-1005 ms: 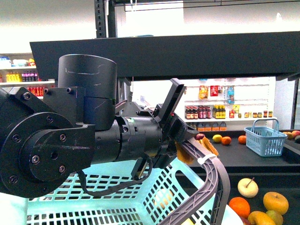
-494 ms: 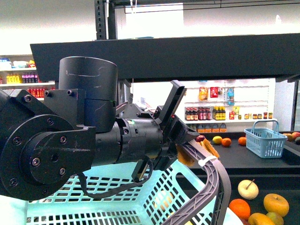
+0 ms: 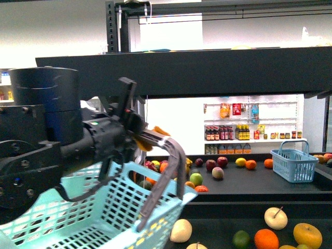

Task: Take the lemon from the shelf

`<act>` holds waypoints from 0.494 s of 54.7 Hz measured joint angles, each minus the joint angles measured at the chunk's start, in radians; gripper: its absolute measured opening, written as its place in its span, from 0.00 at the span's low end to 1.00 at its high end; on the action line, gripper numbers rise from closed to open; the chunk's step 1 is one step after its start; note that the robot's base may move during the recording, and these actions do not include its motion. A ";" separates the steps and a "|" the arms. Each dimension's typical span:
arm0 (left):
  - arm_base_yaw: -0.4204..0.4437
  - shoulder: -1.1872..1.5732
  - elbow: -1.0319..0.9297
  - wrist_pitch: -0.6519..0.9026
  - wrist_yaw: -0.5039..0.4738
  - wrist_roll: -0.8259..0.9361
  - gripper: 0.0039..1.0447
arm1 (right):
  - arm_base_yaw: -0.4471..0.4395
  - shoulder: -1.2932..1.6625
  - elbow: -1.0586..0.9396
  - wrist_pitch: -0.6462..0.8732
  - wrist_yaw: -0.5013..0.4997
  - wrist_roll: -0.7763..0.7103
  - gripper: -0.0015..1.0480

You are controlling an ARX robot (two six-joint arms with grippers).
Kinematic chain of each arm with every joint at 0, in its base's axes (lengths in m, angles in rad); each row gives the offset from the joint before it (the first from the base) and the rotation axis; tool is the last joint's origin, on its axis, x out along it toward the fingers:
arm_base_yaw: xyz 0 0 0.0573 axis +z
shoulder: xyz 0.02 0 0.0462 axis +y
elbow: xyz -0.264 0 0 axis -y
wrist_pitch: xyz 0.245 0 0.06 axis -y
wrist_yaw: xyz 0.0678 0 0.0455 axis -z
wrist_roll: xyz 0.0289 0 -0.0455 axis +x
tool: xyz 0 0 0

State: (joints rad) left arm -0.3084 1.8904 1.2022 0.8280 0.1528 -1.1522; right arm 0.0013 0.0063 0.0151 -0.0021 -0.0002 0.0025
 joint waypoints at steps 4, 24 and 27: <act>0.053 -0.013 -0.013 0.029 -0.022 -0.034 0.10 | 0.000 0.000 0.000 0.000 0.000 0.000 0.93; 0.378 -0.068 -0.123 0.224 -0.052 -0.199 0.10 | 0.000 0.000 0.000 0.000 0.000 0.000 0.93; 0.419 -0.068 -0.148 0.262 -0.040 -0.216 0.10 | 0.000 0.000 0.000 0.000 0.000 0.000 0.93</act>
State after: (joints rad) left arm 0.1104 1.8229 1.0538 1.0904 0.1127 -1.3682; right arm 0.0013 0.0059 0.0151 -0.0021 -0.0002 0.0025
